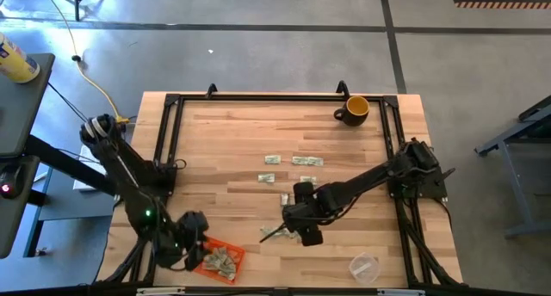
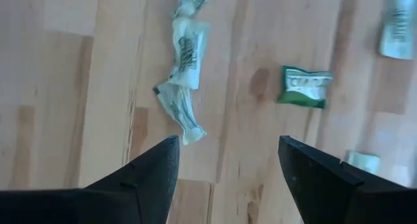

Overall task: Pick and place items into bin
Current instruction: Put the white stevia packet into the orange bin

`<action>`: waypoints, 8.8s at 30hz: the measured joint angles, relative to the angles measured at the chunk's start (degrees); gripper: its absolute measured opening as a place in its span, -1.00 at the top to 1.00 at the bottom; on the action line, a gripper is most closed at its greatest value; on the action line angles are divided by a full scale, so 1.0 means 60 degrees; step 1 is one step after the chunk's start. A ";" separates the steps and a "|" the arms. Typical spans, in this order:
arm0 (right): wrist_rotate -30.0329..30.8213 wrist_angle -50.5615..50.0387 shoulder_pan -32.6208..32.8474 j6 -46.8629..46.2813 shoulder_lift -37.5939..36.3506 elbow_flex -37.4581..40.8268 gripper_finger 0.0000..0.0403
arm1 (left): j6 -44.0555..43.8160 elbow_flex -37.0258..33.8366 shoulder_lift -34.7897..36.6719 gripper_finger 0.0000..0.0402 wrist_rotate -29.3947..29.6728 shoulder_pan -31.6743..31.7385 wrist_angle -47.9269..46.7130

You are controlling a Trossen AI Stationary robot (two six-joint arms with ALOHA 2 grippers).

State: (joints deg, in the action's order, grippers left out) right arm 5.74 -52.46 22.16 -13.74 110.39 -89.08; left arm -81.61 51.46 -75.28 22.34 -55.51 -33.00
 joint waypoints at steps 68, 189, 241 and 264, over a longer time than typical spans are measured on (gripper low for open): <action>-0.0575 0.4407 -0.6340 0.2421 -0.1978 0.6662 0.87 | 0.5061 -0.1763 0.6071 0.09 0.0584 0.6078 -0.2025; 0.2691 0.1106 0.0284 -0.3426 -0.2113 0.1712 -0.19 | 0.0936 -0.0716 0.2991 0.83 0.0820 0.0533 0.0524; -0.0964 0.5089 -0.3972 0.0445 -0.1938 0.6242 -0.16 | -0.1685 -0.0739 0.4047 0.00 0.1732 0.0011 -0.3418; -0.1571 0.5482 -0.3445 -0.1464 -0.1855 0.3597 0.97 | -0.1219 -0.0739 0.6038 0.10 0.3846 0.0011 -0.4922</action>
State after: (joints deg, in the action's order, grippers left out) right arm -3.68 -19.57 1.49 -22.52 99.25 -67.50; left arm -88.92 47.03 -39.05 45.42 -55.44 -62.53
